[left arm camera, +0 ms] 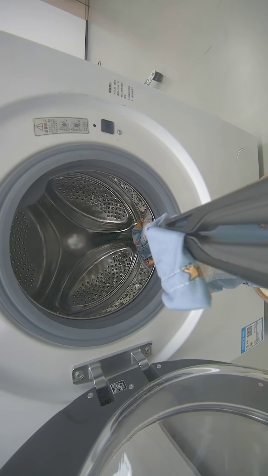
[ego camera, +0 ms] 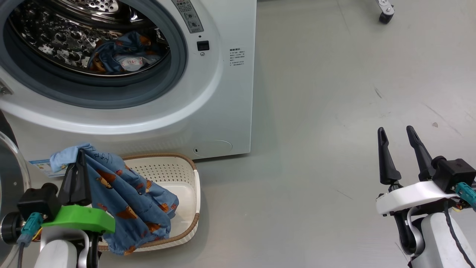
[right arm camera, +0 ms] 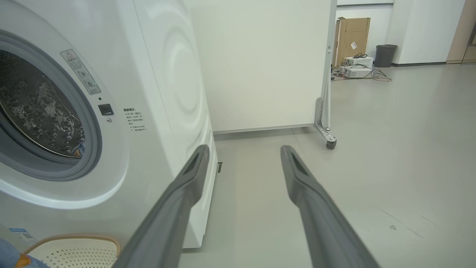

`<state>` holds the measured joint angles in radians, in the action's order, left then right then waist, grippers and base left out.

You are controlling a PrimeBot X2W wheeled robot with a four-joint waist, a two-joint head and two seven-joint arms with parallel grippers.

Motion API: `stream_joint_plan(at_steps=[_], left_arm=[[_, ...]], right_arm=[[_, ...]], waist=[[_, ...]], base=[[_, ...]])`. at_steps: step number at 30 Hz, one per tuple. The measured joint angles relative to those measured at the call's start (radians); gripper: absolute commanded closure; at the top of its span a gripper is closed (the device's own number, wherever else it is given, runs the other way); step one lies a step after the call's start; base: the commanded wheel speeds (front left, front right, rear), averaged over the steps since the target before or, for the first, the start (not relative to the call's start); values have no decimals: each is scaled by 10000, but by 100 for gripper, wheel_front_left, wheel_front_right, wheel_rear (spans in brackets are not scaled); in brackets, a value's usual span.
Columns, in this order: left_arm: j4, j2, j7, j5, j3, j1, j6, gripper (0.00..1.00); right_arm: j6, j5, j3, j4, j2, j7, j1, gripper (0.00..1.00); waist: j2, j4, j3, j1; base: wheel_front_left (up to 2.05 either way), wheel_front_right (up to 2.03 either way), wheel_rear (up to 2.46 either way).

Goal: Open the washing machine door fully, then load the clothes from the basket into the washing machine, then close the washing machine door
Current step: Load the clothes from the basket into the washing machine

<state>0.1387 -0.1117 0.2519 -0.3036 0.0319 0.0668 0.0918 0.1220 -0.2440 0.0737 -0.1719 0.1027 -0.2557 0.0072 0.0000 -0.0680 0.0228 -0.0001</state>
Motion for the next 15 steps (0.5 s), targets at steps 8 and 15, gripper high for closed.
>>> stream_joint_plan(at_steps=[8, 15], left_arm=[[-140, 63, 0, 56, 6, 58, 0, 100], [-201, 155, 0, 56, -8, 126, 0, 100]], right_arm=[[2, -19, -12, 15, -23, 0, 59, 0], [2, -82, -29, 157, -56, 0, 116, 0]], waist=[[0, 40, 31, 0], [0, 76, 350, 0]], base=[[0, 0, 0], [0, 0, 0]])
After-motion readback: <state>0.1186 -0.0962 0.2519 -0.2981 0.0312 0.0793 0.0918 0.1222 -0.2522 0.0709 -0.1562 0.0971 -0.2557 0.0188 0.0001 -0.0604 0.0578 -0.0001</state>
